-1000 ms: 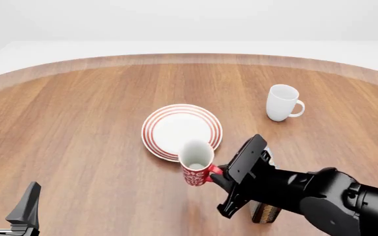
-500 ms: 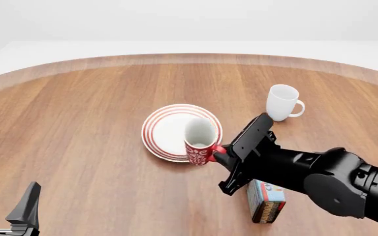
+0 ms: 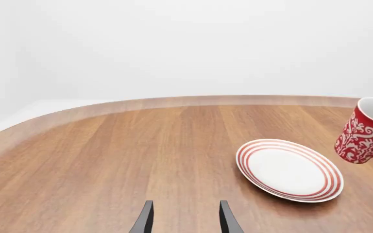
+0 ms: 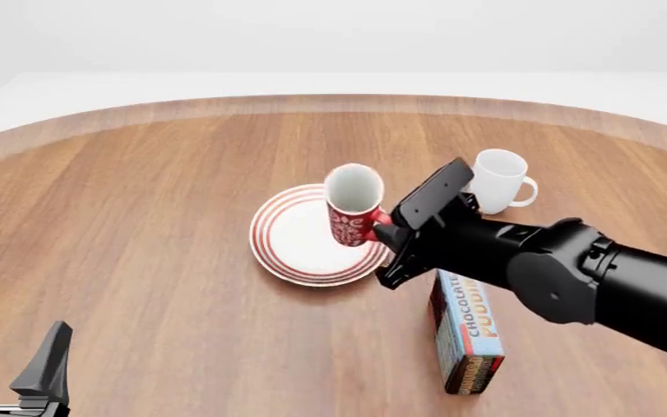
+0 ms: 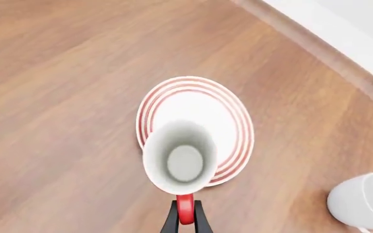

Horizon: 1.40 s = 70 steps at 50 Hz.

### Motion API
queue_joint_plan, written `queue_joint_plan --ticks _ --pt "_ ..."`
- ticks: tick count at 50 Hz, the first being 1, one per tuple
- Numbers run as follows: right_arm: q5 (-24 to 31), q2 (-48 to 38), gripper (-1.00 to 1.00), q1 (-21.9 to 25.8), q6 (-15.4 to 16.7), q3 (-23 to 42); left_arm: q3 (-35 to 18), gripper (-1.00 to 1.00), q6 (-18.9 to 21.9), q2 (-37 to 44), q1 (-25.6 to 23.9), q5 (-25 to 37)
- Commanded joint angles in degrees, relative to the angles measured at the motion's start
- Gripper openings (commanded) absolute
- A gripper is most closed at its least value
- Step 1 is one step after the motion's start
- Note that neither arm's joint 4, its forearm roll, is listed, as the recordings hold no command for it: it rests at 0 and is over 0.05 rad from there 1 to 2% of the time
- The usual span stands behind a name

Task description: Pick up the red mug and put it on the plate

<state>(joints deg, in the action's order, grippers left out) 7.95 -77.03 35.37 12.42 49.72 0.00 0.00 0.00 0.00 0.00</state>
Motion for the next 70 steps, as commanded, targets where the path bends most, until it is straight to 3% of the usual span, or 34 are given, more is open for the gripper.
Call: queue_joint_plan --ticks 1,36,38,70 --pt "-2.3 -4.6 -1.0 -2.3 -0.1 4.3 0.0 1.0 0.0 0.0 0.0 0.0" --pt "-8.1 -19.2 -1.0 -3.9 -0.7 13.4 0.0 1.0 0.0 0.0 0.0 0.0" --pt "-8.2 -19.6 -1.0 -3.8 -2.7 14.0 0.0 1.0 0.0 0.0 0.0 0.0" --pt "-12.4 -30.9 -1.0 -4.2 -3.6 20.1 0.0 1.0 0.0 0.0 0.0 0.0"
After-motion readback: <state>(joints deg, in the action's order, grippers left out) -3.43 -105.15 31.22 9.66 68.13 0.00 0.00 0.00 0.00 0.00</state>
